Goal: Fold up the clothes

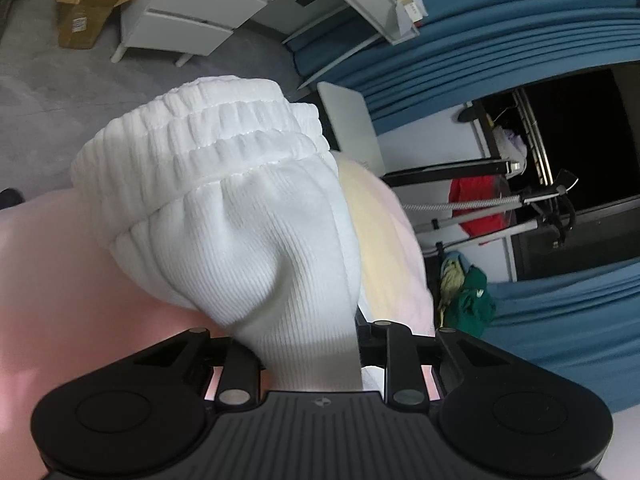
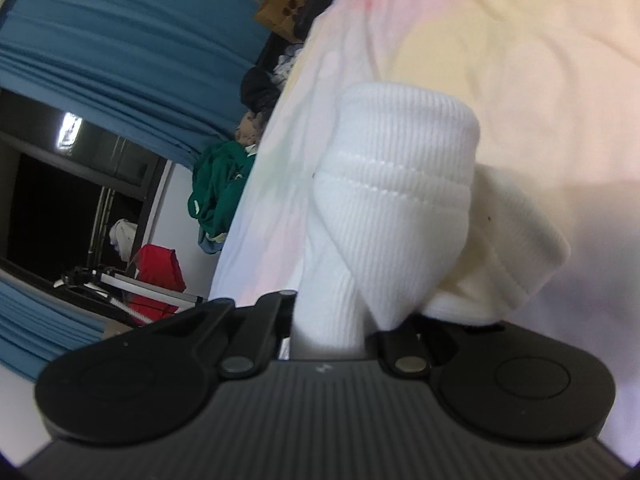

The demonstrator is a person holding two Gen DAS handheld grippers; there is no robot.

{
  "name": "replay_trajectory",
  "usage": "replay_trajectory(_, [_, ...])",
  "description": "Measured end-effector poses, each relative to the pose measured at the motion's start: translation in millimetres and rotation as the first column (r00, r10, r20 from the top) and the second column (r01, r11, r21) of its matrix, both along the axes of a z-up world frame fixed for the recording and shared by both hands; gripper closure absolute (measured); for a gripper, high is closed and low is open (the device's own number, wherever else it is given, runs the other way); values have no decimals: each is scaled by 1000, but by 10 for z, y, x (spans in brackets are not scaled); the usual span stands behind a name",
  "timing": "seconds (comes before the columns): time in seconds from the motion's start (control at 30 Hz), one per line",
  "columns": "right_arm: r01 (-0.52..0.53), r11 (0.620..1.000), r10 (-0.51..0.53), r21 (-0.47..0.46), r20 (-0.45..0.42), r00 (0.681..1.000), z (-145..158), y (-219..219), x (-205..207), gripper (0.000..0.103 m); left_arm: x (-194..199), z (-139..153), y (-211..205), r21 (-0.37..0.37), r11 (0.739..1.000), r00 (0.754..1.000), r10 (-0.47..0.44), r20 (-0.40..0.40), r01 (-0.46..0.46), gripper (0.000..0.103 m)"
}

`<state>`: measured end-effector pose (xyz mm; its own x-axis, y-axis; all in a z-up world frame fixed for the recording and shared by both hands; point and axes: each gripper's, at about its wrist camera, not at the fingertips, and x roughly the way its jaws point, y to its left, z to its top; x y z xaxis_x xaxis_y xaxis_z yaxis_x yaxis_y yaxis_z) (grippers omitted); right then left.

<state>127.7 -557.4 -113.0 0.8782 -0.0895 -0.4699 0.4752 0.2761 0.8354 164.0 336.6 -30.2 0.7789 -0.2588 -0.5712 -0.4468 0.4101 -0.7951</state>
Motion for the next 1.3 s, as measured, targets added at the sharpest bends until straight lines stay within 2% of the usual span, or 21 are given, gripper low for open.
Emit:
replay_trajectory(0.23, [4, 999, -4, 34, 11, 1000, 21, 155, -648, 90, -925, -25, 357, -80, 997, 999, 1, -48, -5, 77])
replay_trajectory(0.37, [-5, 1000, 5, -2, -8, 1000, -46, 182, -867, 90, -1114, -342, 486, -140, 990, 998, 3, -67, -12, 76])
replay_trajectory(0.47, [-9, 1000, 10, 25, -49, 999, -181, 147, -933, 90, -1160, -529, 543, -168, 986, 999, -8, -51, 0, 74])
replay_trajectory(0.6, [-18, 999, 21, 32, -83, 996, -279, 146, -919, 90, -1202, -570, 552, -137, 989, 997, -60, -41, 54, 69])
replay_trajectory(0.73, [-20, 999, 24, 36, -94, 995, -352, 123, -949, 90, -1330, -465, 564, -24, 988, 985, -155, -80, 154, 43])
replay_trajectory(0.83, [-21, 998, 25, 54, -88, 996, -403, 102, -962, 90, -1494, -290, 613, 85, 973, 973, -204, -112, 214, 33])
replay_trajectory(0.9, [-25, 998, 30, 53, -88, 996, -416, 99, -963, 90, -1630, -120, 635, 175, 952, 964, -231, -133, 252, 30])
replay_trajectory(1.03, [-42, 999, 45, 31, -97, 994, -409, 108, -937, 90, -1897, 272, 553, 363, 881, 950, -249, -188, 303, 28])
replay_trajectory(1.13, [-53, 999, 53, 11, -100, 994, -401, 100, -960, 90, -1920, 565, 258, 473, 826, 952, -265, -154, 306, 27])
replay_trajectory(1.27, [-69, 997, 66, -24, -98, 993, -365, 85, -966, 90, -1944, 953, -143, 608, 736, 950, -293, -109, 297, 23])
replay_trajectory(1.3, [-72, 997, 69, -29, -97, 993, -360, 78, -968, 90, -1904, 998, -280, 625, 723, 948, -304, -98, 296, 23])
